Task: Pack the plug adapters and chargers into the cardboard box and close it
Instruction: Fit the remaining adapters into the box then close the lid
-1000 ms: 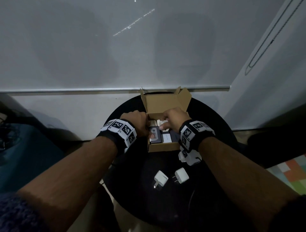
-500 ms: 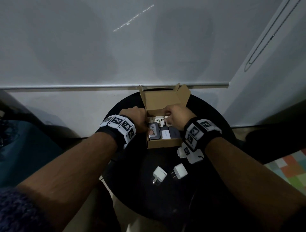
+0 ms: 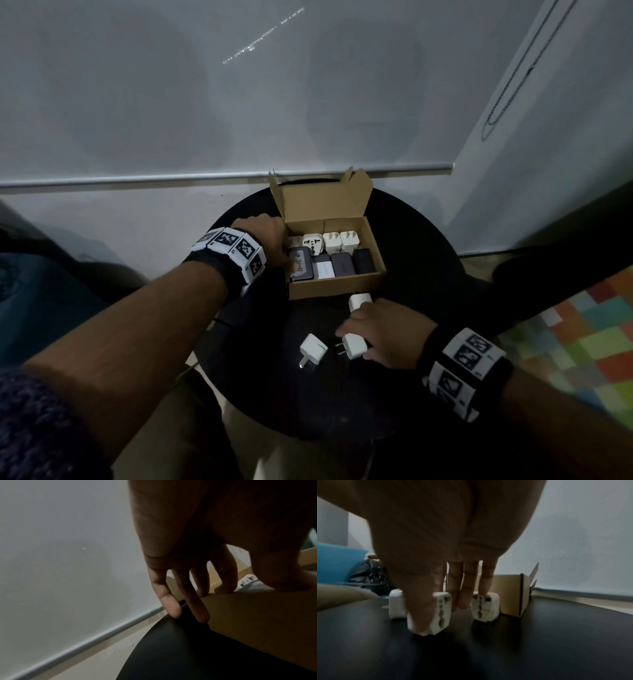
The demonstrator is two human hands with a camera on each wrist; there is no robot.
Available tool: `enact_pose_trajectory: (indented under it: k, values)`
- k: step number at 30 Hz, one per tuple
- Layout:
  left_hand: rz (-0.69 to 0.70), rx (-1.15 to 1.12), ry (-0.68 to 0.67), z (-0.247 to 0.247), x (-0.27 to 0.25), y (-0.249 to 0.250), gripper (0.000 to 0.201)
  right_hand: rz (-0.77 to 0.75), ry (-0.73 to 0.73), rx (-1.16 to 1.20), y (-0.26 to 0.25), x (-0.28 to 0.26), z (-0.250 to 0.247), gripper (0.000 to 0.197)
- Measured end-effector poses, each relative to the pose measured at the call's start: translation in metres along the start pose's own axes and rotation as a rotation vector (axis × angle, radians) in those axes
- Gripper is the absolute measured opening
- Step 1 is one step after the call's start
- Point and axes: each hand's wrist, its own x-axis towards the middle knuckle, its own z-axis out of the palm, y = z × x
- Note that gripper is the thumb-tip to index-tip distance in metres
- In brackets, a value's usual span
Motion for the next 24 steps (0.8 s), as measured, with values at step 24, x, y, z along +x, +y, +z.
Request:
enact_pose_trajectory:
  k: [24]
  values:
    - [0.027,0.024,0.033,0.003,0.002,0.000,0.048,0.417,0.418,0.253,0.049,0.110,-0.063,0.046]
